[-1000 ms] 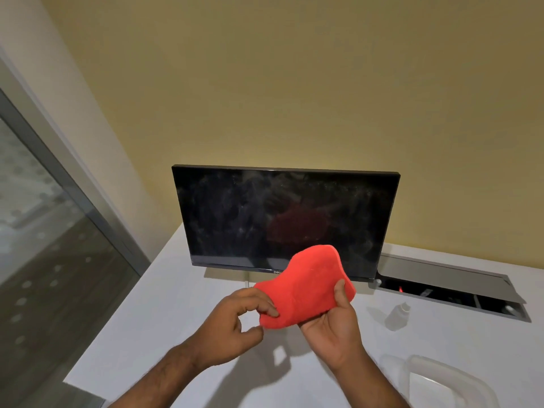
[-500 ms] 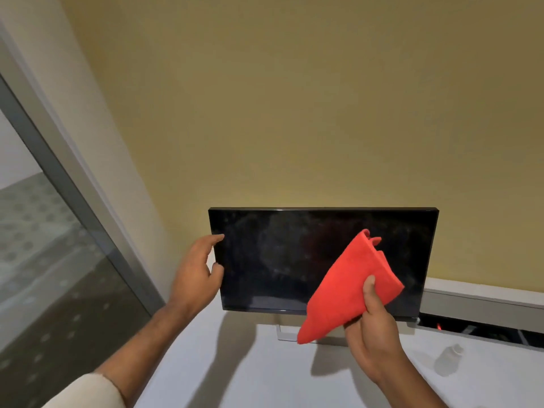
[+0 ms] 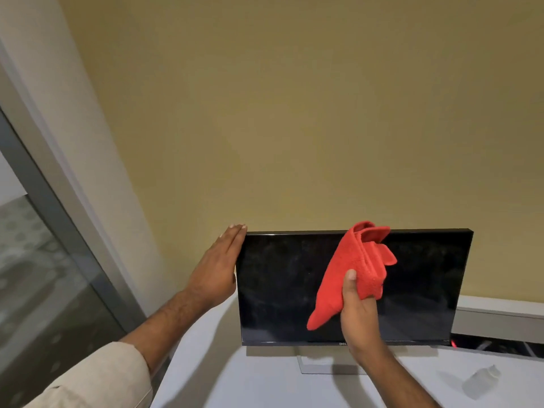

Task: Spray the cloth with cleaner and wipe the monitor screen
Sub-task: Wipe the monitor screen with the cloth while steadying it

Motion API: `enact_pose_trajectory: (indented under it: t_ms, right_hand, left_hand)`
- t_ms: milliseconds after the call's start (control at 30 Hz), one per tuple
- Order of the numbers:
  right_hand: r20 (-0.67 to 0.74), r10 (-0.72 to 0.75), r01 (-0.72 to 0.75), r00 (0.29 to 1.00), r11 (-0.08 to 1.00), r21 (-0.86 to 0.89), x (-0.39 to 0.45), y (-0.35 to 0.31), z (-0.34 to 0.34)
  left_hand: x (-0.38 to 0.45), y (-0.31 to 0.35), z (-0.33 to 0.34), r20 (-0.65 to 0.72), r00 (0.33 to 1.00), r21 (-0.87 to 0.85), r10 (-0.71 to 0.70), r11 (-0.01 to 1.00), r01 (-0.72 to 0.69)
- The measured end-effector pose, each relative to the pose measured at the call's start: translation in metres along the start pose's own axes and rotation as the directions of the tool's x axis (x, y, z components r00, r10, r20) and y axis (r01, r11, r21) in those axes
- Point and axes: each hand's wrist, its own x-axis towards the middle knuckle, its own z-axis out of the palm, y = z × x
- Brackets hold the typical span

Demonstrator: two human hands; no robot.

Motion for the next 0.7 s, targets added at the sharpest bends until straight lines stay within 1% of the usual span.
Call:
enact_pose_trajectory:
  t_ms: [100,133,167,200,233,267,300,333,367,433,500,567,600,633,667,700]
  right_hand:
    - [0.067,-0.158,0.167,0.985,0.975,-0.145,0.006,0.008,0.023]
    - [0.082,-0.232,0.245,0.969,0.944,-0.222,0.009,0.012,0.031]
    - [0.099,-0.31,0.325,0.946,0.885,-0.334,0.013,0.016,0.04]
    - [0.141,-0.376,0.395,0.916,0.782,-0.481,0.016,0.02,0.05]
    - [0.214,-0.41,0.447,0.886,0.64,-0.625,0.018,0.024,0.06]
    - [0.291,-0.418,0.482,0.861,0.485,-0.729,0.019,0.028,0.069]
    - [0.36,-0.412,0.511,0.837,0.352,-0.784,0.018,0.033,0.076]
    - [0.422,-0.395,0.539,0.816,0.256,-0.803,0.017,0.037,0.082]
    - [0.479,-0.365,0.566,0.799,0.184,-0.804,0.016,0.042,0.086]
    - [0.578,-0.295,0.621,0.761,0.075,-0.78,0.011,0.052,0.089]
    - [0.669,-0.229,0.684,0.707,-0.018,-0.729,0.007,0.066,0.083]
    - [0.731,-0.171,0.722,0.66,-0.124,-0.681,0.003,0.078,0.069]
    - [0.736,-0.156,0.718,0.658,-0.164,-0.676,0.003,0.081,0.062]
    - [0.723,-0.167,0.7,0.67,-0.183,-0.691,0.004,0.081,0.058]
    - [0.697,-0.206,0.675,0.687,-0.174,-0.717,0.007,0.078,0.056]
    - [0.661,-0.265,0.649,0.702,-0.142,-0.747,0.01,0.073,0.057]
  left_hand:
    - [-0.002,-0.004,0.002,-0.012,1.0,-0.031,0.021,0.999,-0.022]
    - [-0.003,-0.005,0.003,-0.014,0.999,-0.042,0.029,0.999,-0.029]
    - [-0.004,-0.006,0.003,-0.018,0.999,-0.054,0.037,0.998,-0.038]
    - [-0.004,-0.007,0.002,-0.021,0.999,-0.065,0.046,0.997,-0.047]
    - [-0.004,-0.008,0.002,-0.023,0.998,-0.07,0.058,0.996,-0.059]
    - [-0.004,-0.009,0.001,-0.022,0.997,-0.068,0.071,0.995,-0.072]
    - [-0.004,-0.01,0.001,-0.022,0.996,-0.06,0.085,0.994,-0.086]
    - [-0.004,-0.012,0.0,-0.021,0.995,-0.047,0.096,0.994,-0.097]
    - [-0.004,-0.013,0.001,-0.02,0.994,-0.032,0.103,0.994,-0.104]
    - [-0.003,-0.015,0.001,-0.017,0.994,-0.016,0.108,0.994,-0.108]
    - [-0.003,-0.016,0.002,-0.015,0.993,-0.017,0.117,0.993,-0.117]
    - [-0.003,-0.018,0.003,-0.013,0.992,-0.018,0.125,0.992,-0.125]
    - [-0.003,-0.019,0.003,-0.009,0.992,-0.015,0.127,0.992,-0.127]
    - [-0.003,-0.019,0.003,-0.004,0.992,-0.013,0.13,0.991,-0.13]
    - [-0.003,-0.019,0.003,0.0,0.992,-0.015,0.129,0.991,-0.129]
    - [-0.003,-0.019,0.003,0.0,0.992,-0.023,0.128,0.992,-0.127]
